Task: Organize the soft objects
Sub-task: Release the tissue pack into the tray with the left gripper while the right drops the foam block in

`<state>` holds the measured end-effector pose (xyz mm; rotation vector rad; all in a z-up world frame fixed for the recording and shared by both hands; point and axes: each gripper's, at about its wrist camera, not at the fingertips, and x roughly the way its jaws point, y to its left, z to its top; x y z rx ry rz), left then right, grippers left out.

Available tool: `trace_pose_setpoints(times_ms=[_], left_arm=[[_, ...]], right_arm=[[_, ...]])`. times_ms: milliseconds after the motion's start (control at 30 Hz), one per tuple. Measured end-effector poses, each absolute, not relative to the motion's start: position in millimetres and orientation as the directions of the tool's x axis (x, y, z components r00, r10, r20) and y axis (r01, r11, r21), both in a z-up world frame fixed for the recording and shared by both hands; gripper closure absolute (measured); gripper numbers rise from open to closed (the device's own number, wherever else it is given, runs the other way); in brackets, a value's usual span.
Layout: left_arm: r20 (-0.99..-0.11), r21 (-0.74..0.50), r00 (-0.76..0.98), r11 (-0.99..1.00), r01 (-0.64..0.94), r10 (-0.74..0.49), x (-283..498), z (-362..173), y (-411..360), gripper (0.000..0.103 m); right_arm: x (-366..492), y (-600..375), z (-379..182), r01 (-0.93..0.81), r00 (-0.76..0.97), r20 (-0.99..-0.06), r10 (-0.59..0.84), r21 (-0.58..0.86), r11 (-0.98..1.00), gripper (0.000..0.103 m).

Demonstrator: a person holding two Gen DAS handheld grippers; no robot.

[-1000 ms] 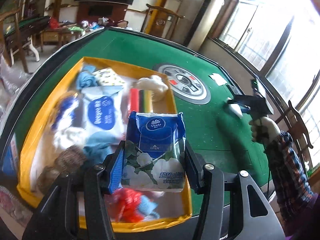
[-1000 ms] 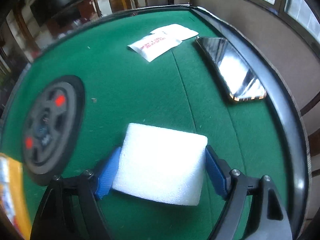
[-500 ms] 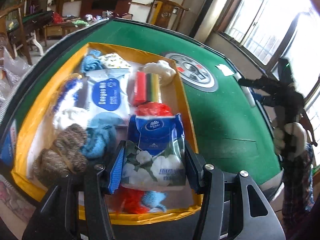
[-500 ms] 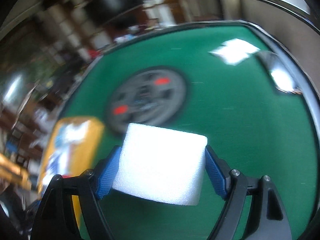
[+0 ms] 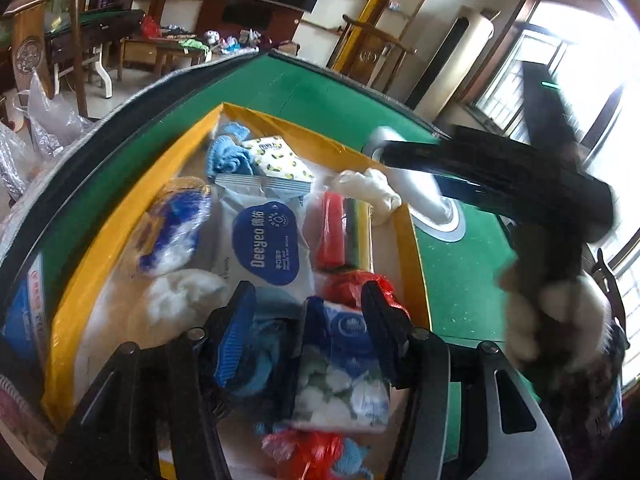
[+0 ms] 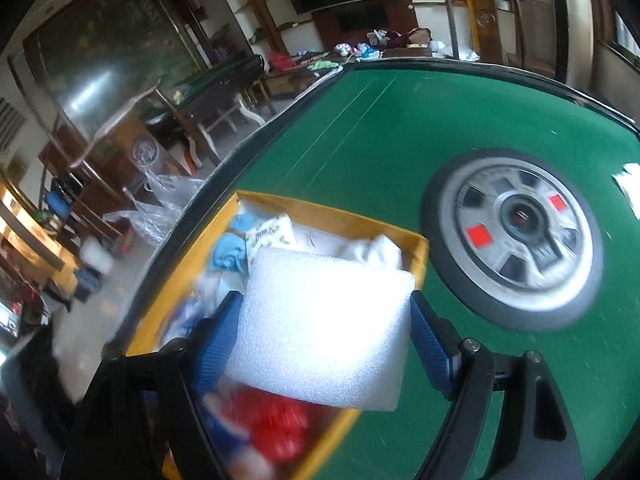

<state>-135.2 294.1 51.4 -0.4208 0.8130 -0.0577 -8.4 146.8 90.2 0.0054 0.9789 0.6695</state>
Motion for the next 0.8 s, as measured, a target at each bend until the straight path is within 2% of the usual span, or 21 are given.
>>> trace_pose_setpoints(times_ms=[100,167,433,533,633,800], left_arm=[[-0.669,-0.387,0.717,0.915,-0.111,-0.195,-151,59,302,0.04],[-0.647,-0.383,0.744,0.915,-0.128,-0.167,-162,64,310,0.028],[-0.591,-0.364,0.802,0.916,-0.171,-0.085,-185,78,327,0.028],[-0.58,-0.356,0.812,0.917,-0.181,-0.065,-186,82,325,0.028],[-0.564,-0.35,0.824,0.919,-0.179,-0.055,-191,87,320,0.028],[-0.508,-0.283,0.861,0.939,-0.194,0.025,-207,103,305,0.028]], right_arm=[[1,169,79,-0.511,0.354,-0.782,0.513,0.297,0.806,0.025],[7,178,69,-0.505,0.323,-0.794,0.515,0.316,0.803,0.025],[3,200,60,-0.547,0.339,-0.825,0.452,0.218,0.808,0.022],[-5,192,76,-0.563,0.359,-0.798,0.483,0.228,0.795,0.022],[-14,186,90,-0.578,0.383,-0.767,0.514,0.234,0.781,0.017],[-29,171,105,-0.606,0.367,-0.717,0.592,0.299,0.738,0.016]])
